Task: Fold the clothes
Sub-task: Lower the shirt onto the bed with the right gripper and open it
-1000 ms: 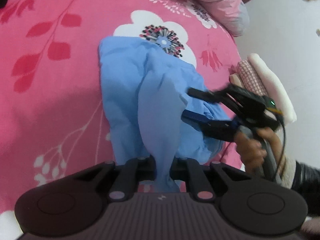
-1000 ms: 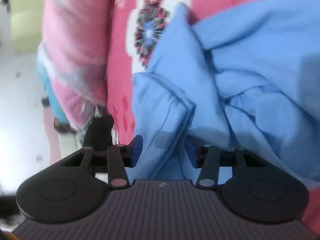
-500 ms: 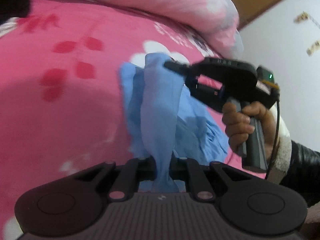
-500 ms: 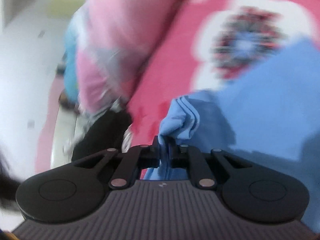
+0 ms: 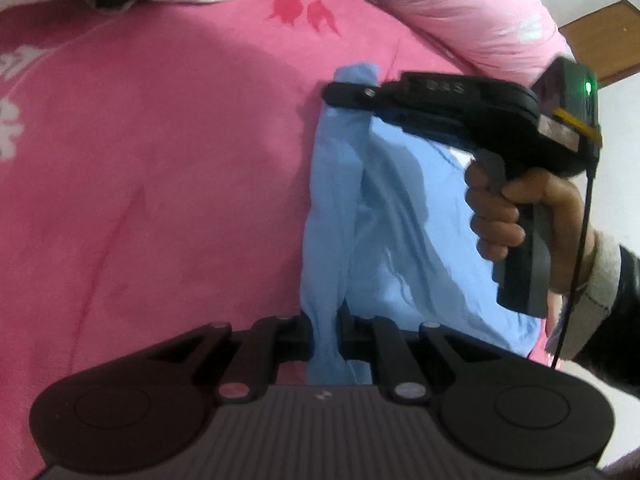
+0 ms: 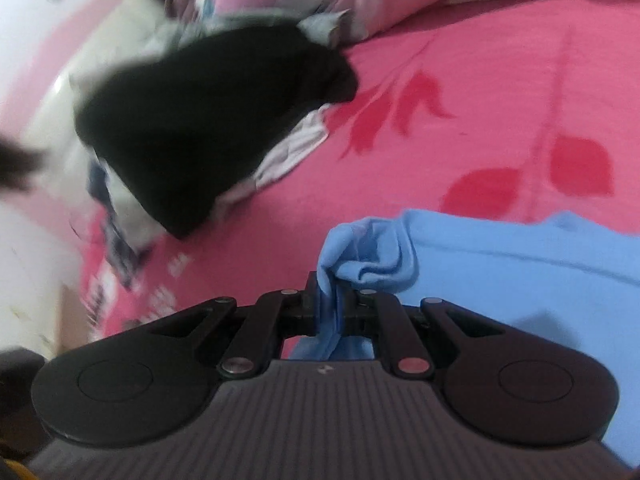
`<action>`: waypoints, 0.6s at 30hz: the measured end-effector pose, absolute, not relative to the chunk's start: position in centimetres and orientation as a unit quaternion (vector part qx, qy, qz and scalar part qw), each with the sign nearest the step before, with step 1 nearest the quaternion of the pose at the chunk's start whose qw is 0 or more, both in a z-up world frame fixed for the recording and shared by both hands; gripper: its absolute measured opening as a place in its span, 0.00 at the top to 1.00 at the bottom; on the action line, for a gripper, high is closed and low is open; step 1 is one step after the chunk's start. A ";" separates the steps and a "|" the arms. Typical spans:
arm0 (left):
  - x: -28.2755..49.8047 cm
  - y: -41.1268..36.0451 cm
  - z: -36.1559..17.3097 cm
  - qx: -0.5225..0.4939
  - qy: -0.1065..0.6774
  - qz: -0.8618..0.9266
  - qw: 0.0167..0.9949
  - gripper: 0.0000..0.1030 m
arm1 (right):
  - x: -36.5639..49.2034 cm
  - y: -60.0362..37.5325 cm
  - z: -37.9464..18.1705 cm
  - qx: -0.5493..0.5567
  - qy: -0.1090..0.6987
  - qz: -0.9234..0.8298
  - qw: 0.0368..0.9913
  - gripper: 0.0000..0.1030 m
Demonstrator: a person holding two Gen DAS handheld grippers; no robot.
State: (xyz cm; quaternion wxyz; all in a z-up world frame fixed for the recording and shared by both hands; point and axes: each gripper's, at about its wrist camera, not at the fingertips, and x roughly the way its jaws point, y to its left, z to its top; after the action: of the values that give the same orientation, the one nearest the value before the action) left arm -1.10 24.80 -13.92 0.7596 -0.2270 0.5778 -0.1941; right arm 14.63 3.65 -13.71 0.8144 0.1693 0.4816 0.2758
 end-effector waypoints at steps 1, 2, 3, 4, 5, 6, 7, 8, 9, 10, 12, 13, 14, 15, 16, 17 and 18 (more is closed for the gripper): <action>-1.1 24.8 -14.3 -0.226 0.582 -0.196 0.756 0.90 | 14.5 4.4 -13.8 0.151 0.480 0.279 0.818 0.95; -1.1 24.8 -14.7 -0.223 0.587 -0.199 0.752 0.88 | 14.3 5.2 -13.9 0.129 0.479 0.281 0.822 0.95; -1.1 24.9 -15.0 -0.222 0.591 -0.199 0.749 0.88 | 14.2 6.0 -14.1 0.109 0.478 0.280 0.825 0.94; -1.1 25.1 -15.2 -0.231 0.592 -0.199 0.746 0.87 | 14.2 6.7 -14.2 0.091 0.477 0.279 0.828 0.91; -1.0 25.3 -15.4 -0.242 0.594 -0.197 0.741 0.84 | 13.9 7.3 -14.4 0.080 0.475 0.276 0.832 0.91; -0.8 25.5 -15.5 -0.250 0.596 -0.198 0.737 0.83 | 13.6 7.8 -14.3 0.073 0.471 0.273 0.836 0.90; -0.7 25.6 -15.6 -0.254 0.598 -0.202 0.733 0.80 | 13.3 8.3 -14.3 0.063 0.465 0.270 0.841 0.89; -0.6 25.6 -15.6 -0.256 0.599 -0.206 0.730 0.78 | 13.0 8.9 -14.2 0.046 0.457 0.267 0.847 0.89; -0.4 25.6 -15.6 -0.258 0.600 -0.209 0.728 0.76 | 12.7 9.6 -14.2 0.029 0.449 0.263 0.853 0.87; -0.3 25.6 -15.6 -0.260 0.600 -0.214 0.726 0.71 | 12.4 10.3 -14.1 0.012 0.440 0.261 0.859 0.84; -0.2 25.5 -15.4 -0.265 0.600 -0.224 0.721 0.61 | 11.6 11.7 -13.7 -0.027 0.417 0.266 0.869 0.80; -0.1 25.4 -15.3 -0.265 0.600 -0.228 0.719 0.55 | 11.2 12.5 -13.4 -0.050 0.403 0.273 0.872 0.76; -0.1 25.2 -15.2 -0.264 0.600 -0.231 0.719 0.53 | 10.7 13.3 -13.2 -0.072 0.389 0.280 0.875 0.74; -0.1 25.2 -15.2 -0.265 0.601 -0.230 0.718 0.53 | 10.2 14.1 -13.0 -0.095 0.375 0.287 0.876 0.72; 0.0 25.2 -15.2 -0.266 0.602 -0.228 0.718 0.53 | 9.8 14.7 -12.7 -0.108 0.362 0.297 0.877 0.72; 0.0 25.1 -15.2 -0.267 0.603 -0.226 0.717 0.55 | 9.5 15.1 -12.3 -0.096 0.357 0.314 0.875 0.72; 0.0 25.2 -15.2 -0.271 0.605 -0.221 0.716 0.57 | 9.3 15.3 -11.8 -0.079 0.353 0.330 0.872 0.72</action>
State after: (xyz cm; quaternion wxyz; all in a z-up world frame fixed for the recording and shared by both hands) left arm 0.02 25.22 -15.19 0.7155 -0.2715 0.6047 -0.2206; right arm 9.34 15.26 -11.79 0.8719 -0.0794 0.3529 0.3302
